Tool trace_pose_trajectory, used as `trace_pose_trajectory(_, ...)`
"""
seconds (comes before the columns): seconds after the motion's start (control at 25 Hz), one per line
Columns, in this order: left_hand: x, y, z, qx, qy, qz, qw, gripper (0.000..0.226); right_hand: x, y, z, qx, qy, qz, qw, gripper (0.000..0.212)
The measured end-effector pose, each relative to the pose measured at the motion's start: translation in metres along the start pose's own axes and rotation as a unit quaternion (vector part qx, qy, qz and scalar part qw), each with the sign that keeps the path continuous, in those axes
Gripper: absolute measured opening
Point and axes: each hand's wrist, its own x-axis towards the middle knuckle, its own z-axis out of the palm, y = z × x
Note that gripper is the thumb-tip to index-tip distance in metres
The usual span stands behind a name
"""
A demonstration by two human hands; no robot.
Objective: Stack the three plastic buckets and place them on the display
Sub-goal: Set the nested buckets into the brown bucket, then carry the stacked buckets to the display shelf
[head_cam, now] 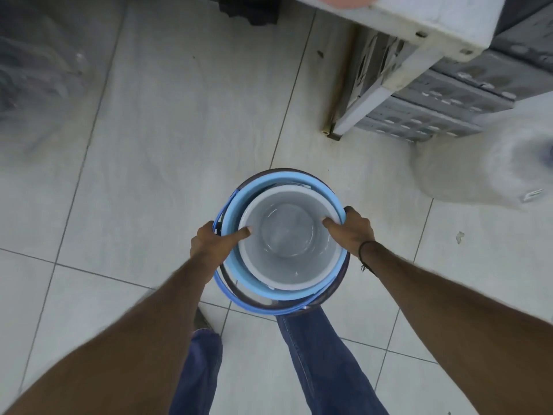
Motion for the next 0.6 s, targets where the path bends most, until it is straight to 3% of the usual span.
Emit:
trace_pose_trajectory(0.16, -0.081, 0.019, -0.082, -0.014, -0.014, 0.015, 1.0, 0.069, -0.099, -0.041, -0.037, 0.022, 0.003, -0.01, 1.0, 0.039)
trace_pose_trajectory(0.32, -0.209, 0.06, -0.221, -0.025, -0.01, 0.038, 0.999, 0.067, -0.255, -0.123, -0.105, 0.074, 0.025, -0.031, 0.996, 0.048)
trace_pose_trajectory(0.48, -0.334, 0.119, -0.369, -0.04, -0.018, 0.115, 0.992, 0.062, -0.396, -0.212, -0.17, 0.127, 0.07, -0.09, 0.985, 0.059)
trace_pose_trajectory(0.6, -0.387, 0.17, -0.461, -0.039, 0.028, 0.179, 0.983, 0.093, -0.465, -0.286, -0.222, 0.139, 0.09, -0.153, 0.974, 0.067)
